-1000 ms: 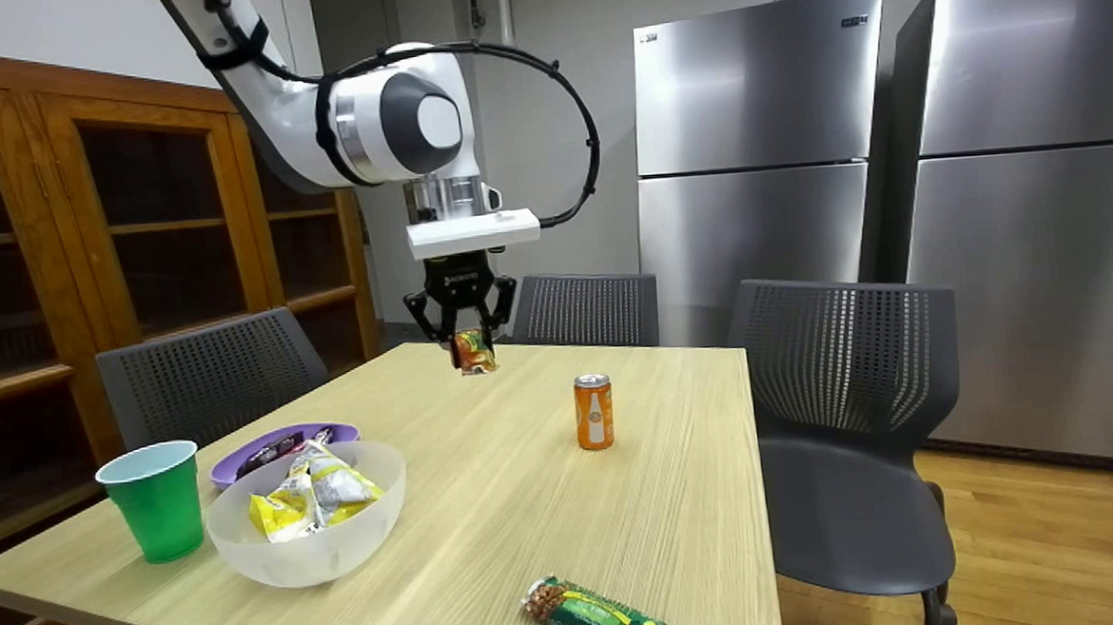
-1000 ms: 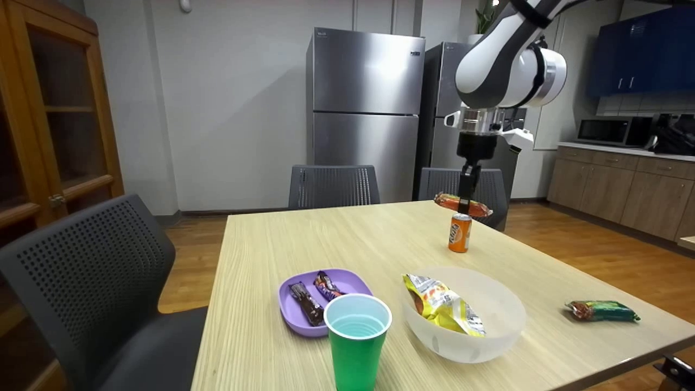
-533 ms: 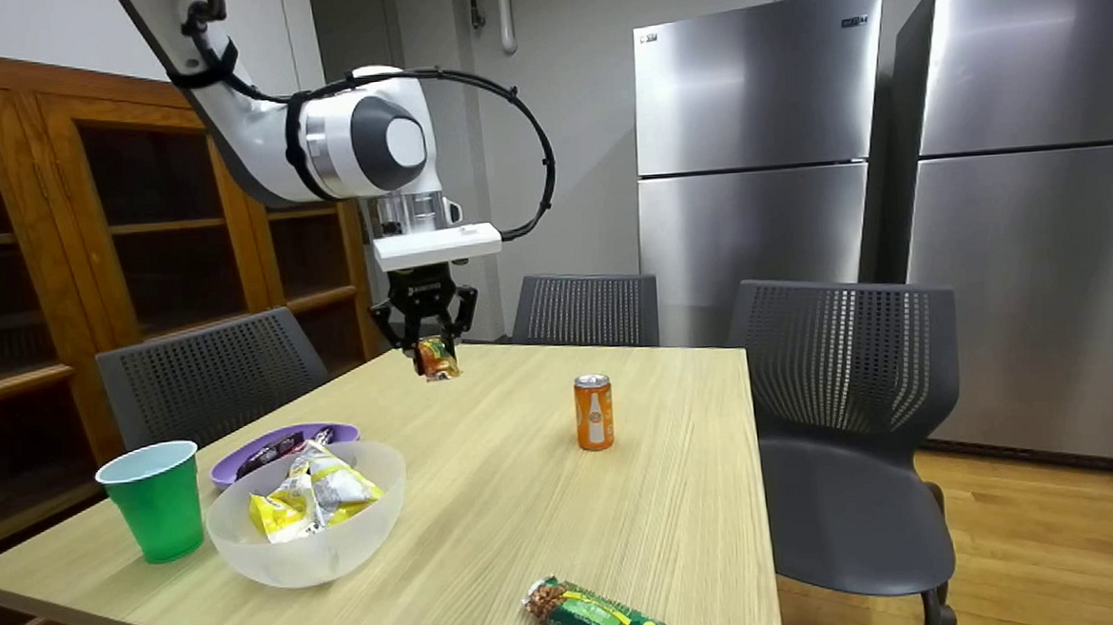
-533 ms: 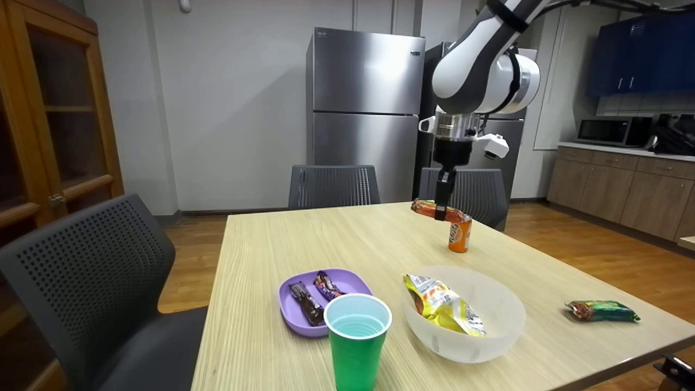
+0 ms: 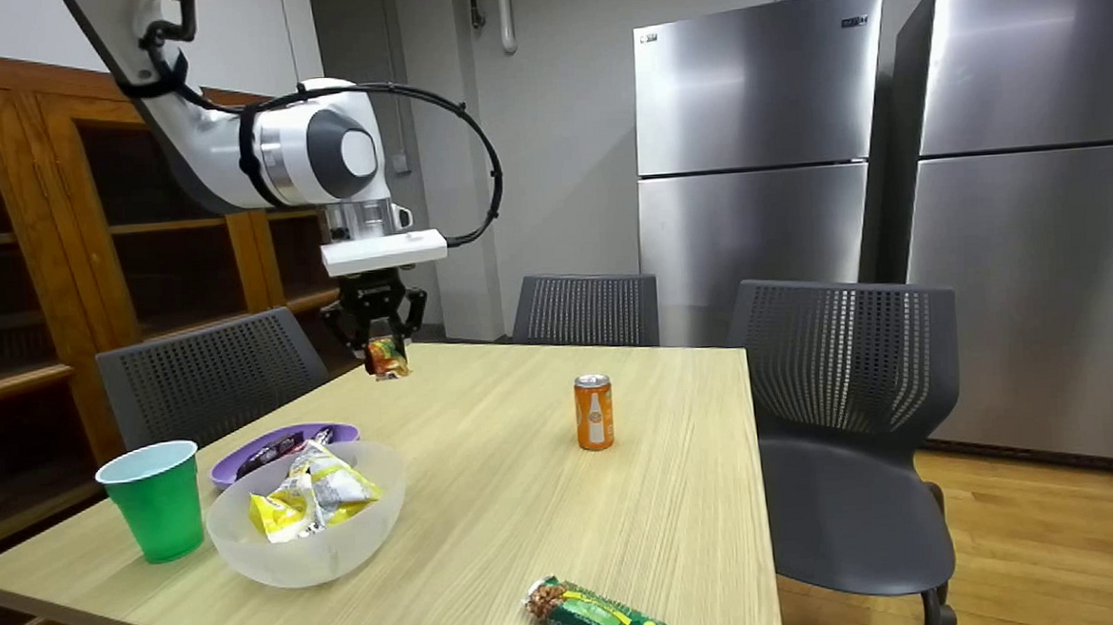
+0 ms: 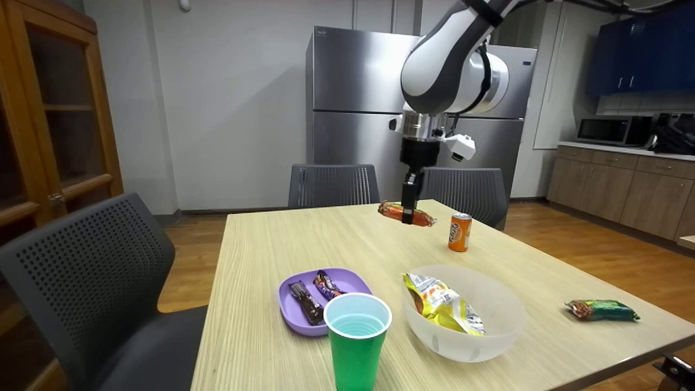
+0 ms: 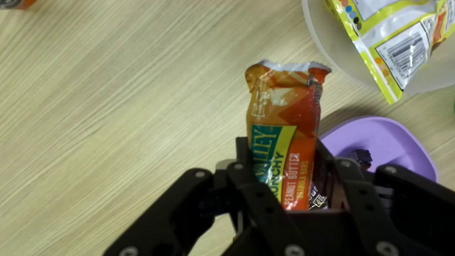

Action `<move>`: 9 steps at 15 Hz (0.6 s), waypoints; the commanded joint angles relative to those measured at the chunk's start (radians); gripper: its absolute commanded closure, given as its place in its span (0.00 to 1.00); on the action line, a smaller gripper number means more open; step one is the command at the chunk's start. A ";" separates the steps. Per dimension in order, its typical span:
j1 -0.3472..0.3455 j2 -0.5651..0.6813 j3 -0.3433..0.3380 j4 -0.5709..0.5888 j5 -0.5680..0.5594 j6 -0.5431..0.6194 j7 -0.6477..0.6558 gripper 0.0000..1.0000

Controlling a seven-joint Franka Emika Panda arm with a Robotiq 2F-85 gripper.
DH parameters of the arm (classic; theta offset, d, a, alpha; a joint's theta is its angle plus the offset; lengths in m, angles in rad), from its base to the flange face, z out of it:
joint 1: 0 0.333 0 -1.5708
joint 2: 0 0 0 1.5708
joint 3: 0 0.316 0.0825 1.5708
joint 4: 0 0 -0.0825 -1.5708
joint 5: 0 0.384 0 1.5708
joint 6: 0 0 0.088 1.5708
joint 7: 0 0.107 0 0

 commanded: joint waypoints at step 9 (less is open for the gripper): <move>0.090 0.122 0.061 0.181 0.001 -0.126 0.315 0.82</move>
